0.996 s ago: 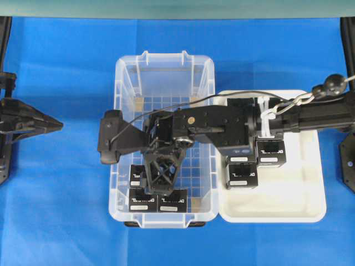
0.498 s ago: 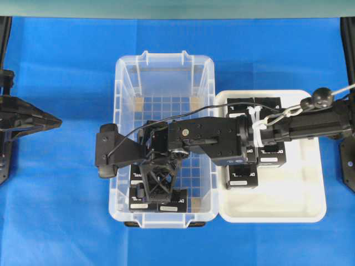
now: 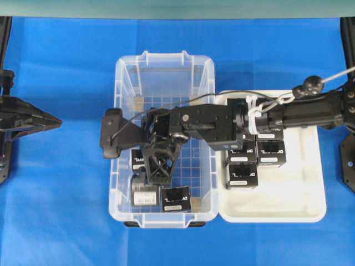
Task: Pick the box from inside the plastic case
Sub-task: 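Close the right gripper on the black DYNAMIXEL box and lift it, then carry the held box right over to the white tray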
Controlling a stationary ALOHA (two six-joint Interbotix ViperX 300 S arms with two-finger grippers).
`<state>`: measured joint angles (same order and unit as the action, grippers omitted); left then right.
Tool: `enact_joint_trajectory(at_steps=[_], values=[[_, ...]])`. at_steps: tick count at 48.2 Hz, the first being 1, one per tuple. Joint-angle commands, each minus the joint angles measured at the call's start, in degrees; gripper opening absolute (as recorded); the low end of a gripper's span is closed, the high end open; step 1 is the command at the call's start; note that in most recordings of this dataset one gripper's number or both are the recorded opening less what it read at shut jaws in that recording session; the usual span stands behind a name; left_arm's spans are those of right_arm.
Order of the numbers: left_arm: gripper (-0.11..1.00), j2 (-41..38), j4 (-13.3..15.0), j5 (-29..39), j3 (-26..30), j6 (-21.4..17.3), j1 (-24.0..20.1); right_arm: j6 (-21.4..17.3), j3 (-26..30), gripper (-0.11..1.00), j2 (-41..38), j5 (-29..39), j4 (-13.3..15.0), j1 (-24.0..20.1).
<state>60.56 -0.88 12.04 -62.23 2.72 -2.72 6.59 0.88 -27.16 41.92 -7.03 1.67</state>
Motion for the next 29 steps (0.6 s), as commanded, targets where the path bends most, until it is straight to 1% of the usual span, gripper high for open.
enact_joint_trajectory(at_steps=[1, 8, 13, 15, 17, 22, 23, 29], values=[[-0.06, -0.3, -0.1, 0.0, 1.6, 0.2, -0.1, 0.1, -0.4, 0.99, -0.3, -1.3, 0.1, -0.4], [-0.06, -0.3, -0.1, 0.1, 1.6, 0.2, -0.1, 0.1, -0.9, 0.99, -0.4, -2.9, 0.0, -0.5], [-0.06, -0.2, -0.1, 0.1, 1.6, 0.3, -0.1, 0.1, -0.9, 0.96, -0.2, -3.8, 0.0, -0.6], [-0.06, -0.2, -0.1, 0.1, 1.7, 0.3, -0.1, 0.0, -0.9, 0.93, 0.0, -4.0, 0.1, -0.6], [-0.06, 0.0, -0.1, 0.1, 1.7, 0.3, -0.1, 0.0, -0.7, 0.87, 0.1, -3.9, 0.1, -0.6], [-0.06, 0.3, -0.1, 0.1, 1.7, 0.2, -0.1, -0.2, -0.4, 0.62, 0.4, -3.8, 0.1, -0.1], [-0.06, 0.4, -0.1, 0.1, 1.7, 0.3, -0.1, -0.3, -0.4, 0.60, 0.5, -3.8, 0.1, 0.1], [-0.06, 0.3, 0.0, 0.1, 1.7, 0.3, -0.1, -0.6, -0.3, 0.60, 1.8, -3.5, 0.1, 1.1]])
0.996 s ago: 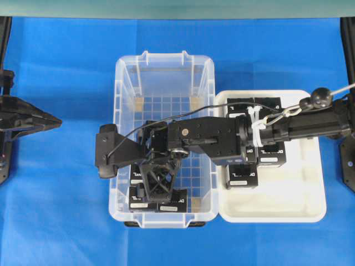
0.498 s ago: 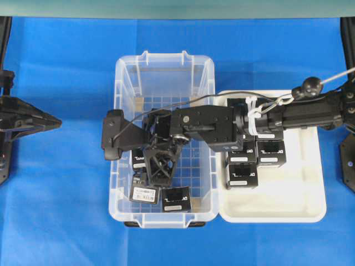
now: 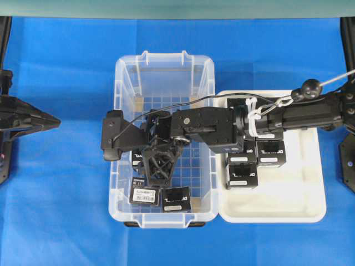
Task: Pick the box from inside the plastic case
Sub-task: 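Carry the held box right over to the white tray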
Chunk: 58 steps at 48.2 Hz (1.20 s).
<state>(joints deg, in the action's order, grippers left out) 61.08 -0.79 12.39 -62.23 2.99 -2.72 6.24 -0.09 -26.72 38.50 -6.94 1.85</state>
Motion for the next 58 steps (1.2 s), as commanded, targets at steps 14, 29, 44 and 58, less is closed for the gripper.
enact_joint_trajectory(at_steps=[14, 29, 44, 58], values=[[-0.06, 0.0, -0.2, -0.3, 1.7, -0.1, -0.1, -0.6, 2.8, 0.60, 9.7, 5.4, 0.0, 5.5], [-0.06, 0.8, -0.2, -0.3, 1.8, -0.1, -0.1, -0.7, 6.2, 0.60, 24.5, 18.6, -0.4, 8.5], [-0.06, 1.1, -0.2, -0.3, 1.9, -0.1, -0.1, -5.7, 0.0, 0.60, 41.1, 26.8, -2.8, 7.5], [-0.06, 1.1, -0.2, -0.3, 1.9, -0.1, -0.2, -8.1, -21.1, 0.60, 54.8, 22.1, -2.8, 1.8]])
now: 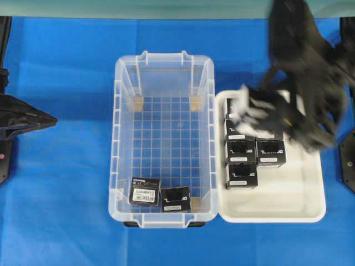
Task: Pick the box from inside the plastic case
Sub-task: 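Carry the held box right over to the white tray, then lower the box into the empty slot at the tray's lower right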
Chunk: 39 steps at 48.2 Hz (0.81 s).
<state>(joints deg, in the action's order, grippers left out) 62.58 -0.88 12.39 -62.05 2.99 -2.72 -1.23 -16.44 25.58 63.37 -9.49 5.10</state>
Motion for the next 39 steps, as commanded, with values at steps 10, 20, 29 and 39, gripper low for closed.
enact_joint_trajectory(at_steps=[10, 20, 29, 39], values=[[-0.06, -0.4, -0.1, -0.3, 1.7, 0.0, -0.2, -4.8, -19.3, 0.60, 9.1, -12.8, -0.3, -5.4], [-0.06, -0.4, -0.1, -0.3, 1.4, 0.0, -0.2, -6.6, -31.1, 0.60, 9.4, -18.1, -0.3, -10.7], [-0.06, -0.6, -0.1, -0.3, 1.2, 0.0, -0.2, -6.2, -37.3, 0.60, 7.6, -24.5, -0.3, -13.3], [-0.06, -0.7, -0.1, -0.3, 1.1, 0.0, -0.5, -5.6, -42.0, 0.60, 4.6, -31.8, -0.1, -14.5]])
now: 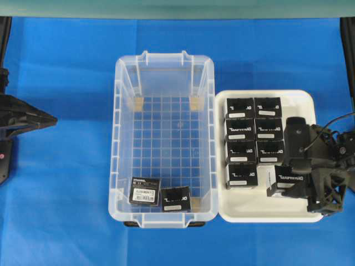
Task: Pick the box from inside the plastic case
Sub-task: 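Lower the box into the empty slot at the tray's lower right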
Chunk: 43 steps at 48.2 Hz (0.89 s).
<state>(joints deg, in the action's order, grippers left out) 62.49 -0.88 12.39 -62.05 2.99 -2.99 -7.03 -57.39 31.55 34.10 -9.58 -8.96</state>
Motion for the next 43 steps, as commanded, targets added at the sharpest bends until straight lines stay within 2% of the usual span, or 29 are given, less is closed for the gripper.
enact_joint_trajectory(at_steps=[1, 16, 27, 43], values=[[-0.06, -0.7, -0.1, -0.3, 1.1, 0.0, -0.3, 0.3, -1.4, 0.60, -1.8, -3.0, -0.1, -0.4], [-0.06, -0.7, -0.1, -0.4, 1.1, 0.0, -1.3, 0.3, -2.5, 0.60, -11.0, -12.0, 3.8, -0.4], [-0.06, -0.7, -0.1, -0.4, 1.1, 0.0, -1.4, 0.1, -1.8, 0.60, -17.1, -12.7, 4.1, -0.2], [-0.06, -0.7, -0.1, -0.3, 1.1, 0.1, -1.4, -1.2, -1.7, 0.60, -16.9, -11.4, 4.1, 2.5]])
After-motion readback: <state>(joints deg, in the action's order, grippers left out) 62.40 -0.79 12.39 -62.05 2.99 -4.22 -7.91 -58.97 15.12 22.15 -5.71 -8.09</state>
